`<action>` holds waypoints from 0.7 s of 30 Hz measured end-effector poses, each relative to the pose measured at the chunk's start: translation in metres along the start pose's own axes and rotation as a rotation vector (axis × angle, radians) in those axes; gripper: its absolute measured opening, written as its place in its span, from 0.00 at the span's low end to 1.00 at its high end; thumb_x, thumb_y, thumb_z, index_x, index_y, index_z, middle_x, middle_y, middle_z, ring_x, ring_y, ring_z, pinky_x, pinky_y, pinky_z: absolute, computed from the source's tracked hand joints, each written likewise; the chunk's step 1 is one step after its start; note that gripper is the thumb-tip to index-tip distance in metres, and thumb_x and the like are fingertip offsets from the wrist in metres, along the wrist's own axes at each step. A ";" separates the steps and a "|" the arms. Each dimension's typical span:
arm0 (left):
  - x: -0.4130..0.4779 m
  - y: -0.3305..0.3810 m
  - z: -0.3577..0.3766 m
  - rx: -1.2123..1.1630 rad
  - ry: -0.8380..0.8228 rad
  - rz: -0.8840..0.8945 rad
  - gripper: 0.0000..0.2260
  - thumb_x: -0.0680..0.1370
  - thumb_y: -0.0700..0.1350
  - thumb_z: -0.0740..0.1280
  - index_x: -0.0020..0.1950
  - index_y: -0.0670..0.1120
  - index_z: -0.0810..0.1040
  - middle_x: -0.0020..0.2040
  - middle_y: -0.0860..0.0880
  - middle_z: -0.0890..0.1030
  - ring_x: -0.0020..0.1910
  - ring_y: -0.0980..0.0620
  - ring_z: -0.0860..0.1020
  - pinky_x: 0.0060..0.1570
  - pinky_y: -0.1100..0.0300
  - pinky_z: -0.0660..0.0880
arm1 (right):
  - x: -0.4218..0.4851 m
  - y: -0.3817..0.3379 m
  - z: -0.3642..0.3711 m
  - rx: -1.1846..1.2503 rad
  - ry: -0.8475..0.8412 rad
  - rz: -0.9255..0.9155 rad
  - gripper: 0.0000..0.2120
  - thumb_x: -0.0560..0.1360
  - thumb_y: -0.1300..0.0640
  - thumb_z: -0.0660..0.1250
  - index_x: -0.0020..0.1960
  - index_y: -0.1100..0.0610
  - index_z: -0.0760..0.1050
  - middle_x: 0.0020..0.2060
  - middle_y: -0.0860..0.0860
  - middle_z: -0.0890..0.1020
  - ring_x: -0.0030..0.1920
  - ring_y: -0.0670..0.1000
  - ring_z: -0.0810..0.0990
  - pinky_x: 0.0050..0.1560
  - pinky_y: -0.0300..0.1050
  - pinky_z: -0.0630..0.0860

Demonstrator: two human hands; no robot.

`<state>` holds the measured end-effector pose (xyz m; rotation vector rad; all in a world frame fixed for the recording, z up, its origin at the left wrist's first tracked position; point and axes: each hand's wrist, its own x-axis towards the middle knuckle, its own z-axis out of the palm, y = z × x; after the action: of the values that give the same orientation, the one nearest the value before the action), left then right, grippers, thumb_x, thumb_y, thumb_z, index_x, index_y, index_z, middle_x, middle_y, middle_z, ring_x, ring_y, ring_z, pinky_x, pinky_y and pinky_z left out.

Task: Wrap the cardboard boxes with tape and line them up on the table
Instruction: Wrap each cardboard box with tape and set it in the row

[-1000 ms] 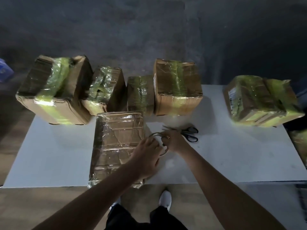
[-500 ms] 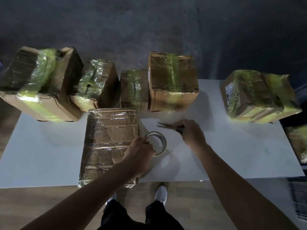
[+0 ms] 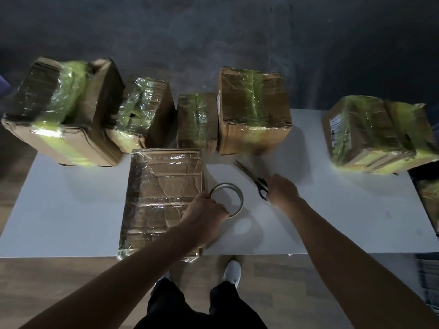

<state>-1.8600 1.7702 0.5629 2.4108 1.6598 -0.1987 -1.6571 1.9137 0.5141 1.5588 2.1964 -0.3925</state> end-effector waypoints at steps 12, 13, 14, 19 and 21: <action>0.003 -0.002 0.007 -0.027 0.024 0.022 0.13 0.78 0.44 0.59 0.57 0.49 0.80 0.52 0.48 0.84 0.52 0.47 0.80 0.61 0.55 0.68 | -0.024 -0.034 -0.115 -0.006 -0.233 -0.257 0.10 0.71 0.50 0.70 0.44 0.57 0.78 0.37 0.52 0.79 0.38 0.53 0.76 0.35 0.45 0.68; 0.003 -0.003 0.006 -0.010 0.023 0.031 0.13 0.79 0.44 0.58 0.57 0.49 0.80 0.51 0.48 0.84 0.51 0.47 0.80 0.61 0.54 0.68 | -0.027 -0.038 -0.125 -0.022 -0.241 -0.260 0.12 0.70 0.47 0.70 0.44 0.57 0.80 0.36 0.51 0.79 0.37 0.53 0.76 0.35 0.45 0.67; 0.003 -0.003 0.005 0.011 0.018 0.040 0.13 0.79 0.44 0.58 0.57 0.49 0.80 0.50 0.48 0.84 0.49 0.47 0.80 0.60 0.54 0.69 | -0.029 -0.043 -0.133 -0.045 -0.244 -0.263 0.15 0.70 0.44 0.69 0.44 0.56 0.80 0.36 0.51 0.79 0.37 0.52 0.75 0.34 0.44 0.66; 0.004 -0.004 0.000 0.056 -0.007 0.056 0.12 0.78 0.44 0.59 0.56 0.49 0.80 0.49 0.48 0.84 0.47 0.47 0.80 0.58 0.54 0.70 | -0.037 -0.072 -0.161 -0.161 -0.277 -0.254 0.23 0.68 0.35 0.66 0.39 0.57 0.82 0.31 0.49 0.75 0.33 0.51 0.72 0.31 0.41 0.65; 0.004 -0.004 0.000 0.054 -0.009 0.054 0.11 0.78 0.43 0.60 0.55 0.48 0.81 0.48 0.48 0.84 0.46 0.47 0.80 0.58 0.54 0.69 | -0.038 -0.084 -0.165 -0.190 -0.303 -0.244 0.20 0.69 0.39 0.66 0.34 0.57 0.78 0.28 0.49 0.74 0.30 0.52 0.71 0.29 0.40 0.64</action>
<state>-1.8624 1.7751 0.5612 2.4871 1.6031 -0.2489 -1.7539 1.9294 0.6759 1.0602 2.1170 -0.4465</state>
